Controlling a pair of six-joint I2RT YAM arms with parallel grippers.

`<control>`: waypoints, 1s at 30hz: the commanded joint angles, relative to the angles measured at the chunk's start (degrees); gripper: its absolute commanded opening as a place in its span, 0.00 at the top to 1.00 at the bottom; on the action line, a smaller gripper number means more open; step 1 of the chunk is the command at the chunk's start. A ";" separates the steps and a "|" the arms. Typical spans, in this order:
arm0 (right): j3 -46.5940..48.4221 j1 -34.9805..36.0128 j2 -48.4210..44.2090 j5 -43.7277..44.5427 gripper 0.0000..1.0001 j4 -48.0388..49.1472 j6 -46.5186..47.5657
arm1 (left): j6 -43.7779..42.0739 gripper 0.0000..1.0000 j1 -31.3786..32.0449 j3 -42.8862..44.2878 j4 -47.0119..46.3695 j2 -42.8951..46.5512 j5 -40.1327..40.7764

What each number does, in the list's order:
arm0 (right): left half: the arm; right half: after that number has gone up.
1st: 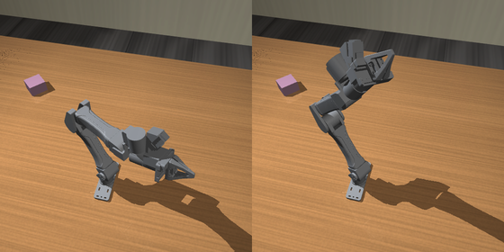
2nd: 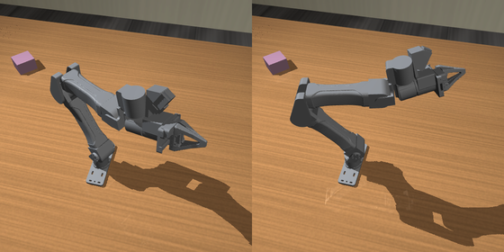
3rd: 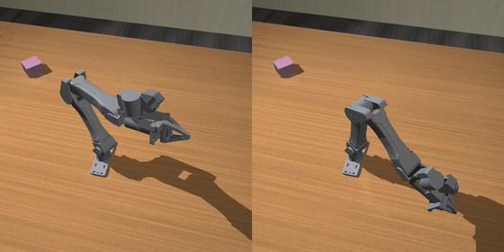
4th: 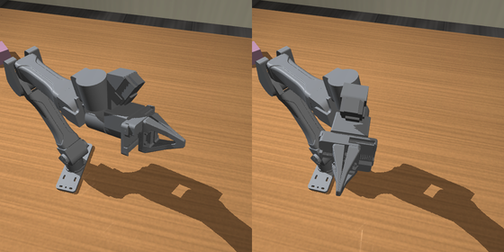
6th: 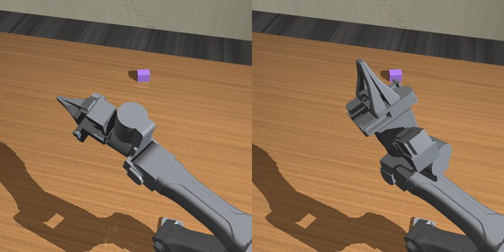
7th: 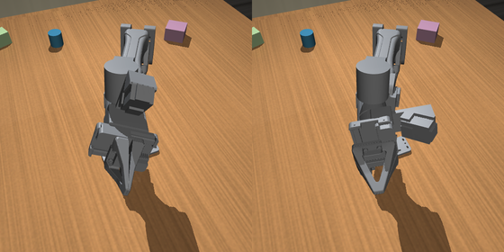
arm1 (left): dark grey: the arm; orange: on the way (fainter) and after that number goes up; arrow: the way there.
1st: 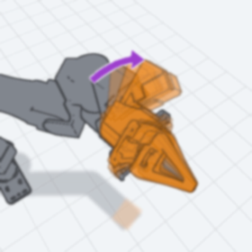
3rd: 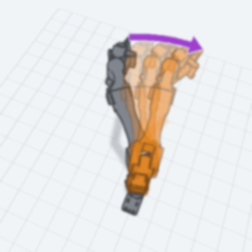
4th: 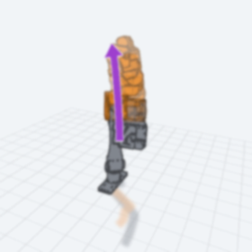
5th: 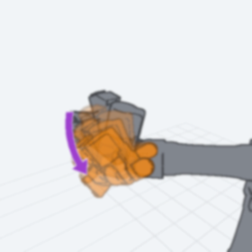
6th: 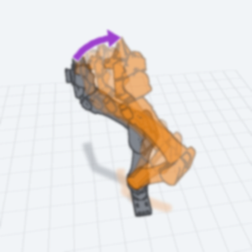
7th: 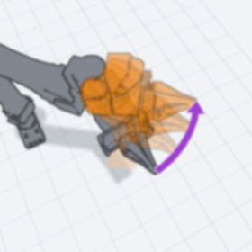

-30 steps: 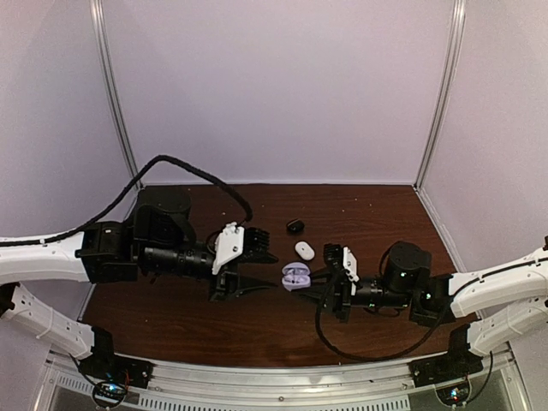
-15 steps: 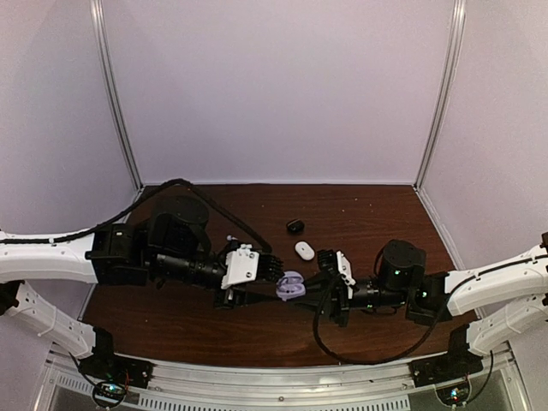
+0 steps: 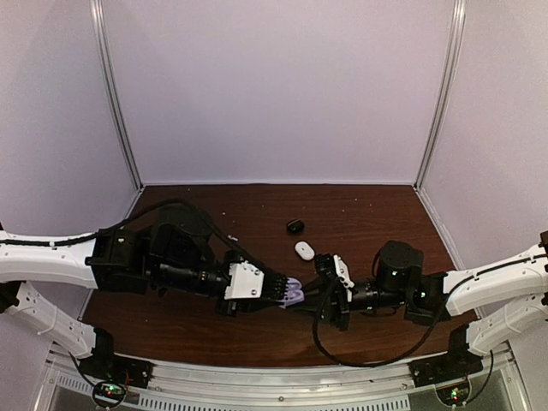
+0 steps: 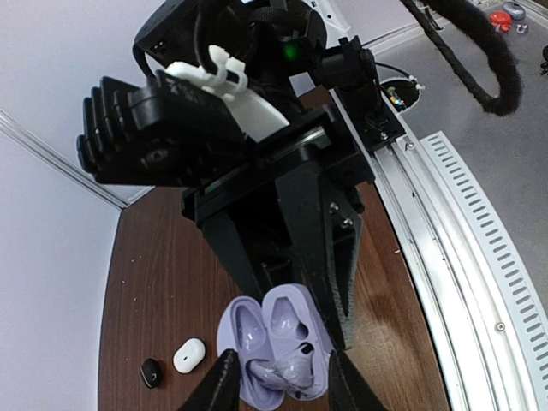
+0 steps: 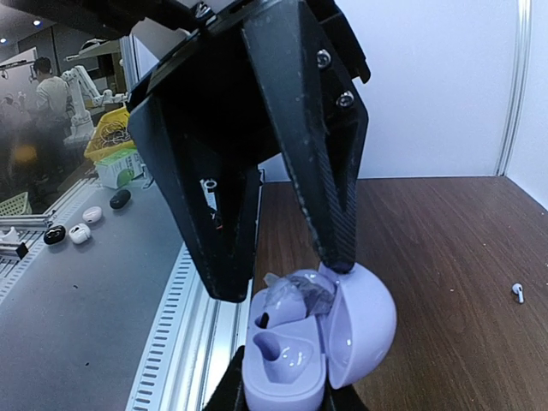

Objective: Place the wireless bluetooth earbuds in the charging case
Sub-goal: Insert the left earbud into the left side groove of the charging case.

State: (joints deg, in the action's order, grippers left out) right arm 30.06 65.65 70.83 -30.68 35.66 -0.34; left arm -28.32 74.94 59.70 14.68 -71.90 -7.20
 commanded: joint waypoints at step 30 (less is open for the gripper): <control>0.62 -0.17 0.27 -1.05 1.00 4.39 -3.29 | -4.80 0.62 6.50 1.86 4.13 -0.17 11.16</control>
State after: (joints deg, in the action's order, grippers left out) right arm 30.06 65.67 71.07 -31.73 35.83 -3.20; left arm -32.49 80.31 59.83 16.82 -72.18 1.98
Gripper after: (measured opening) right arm 0.201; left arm 0.380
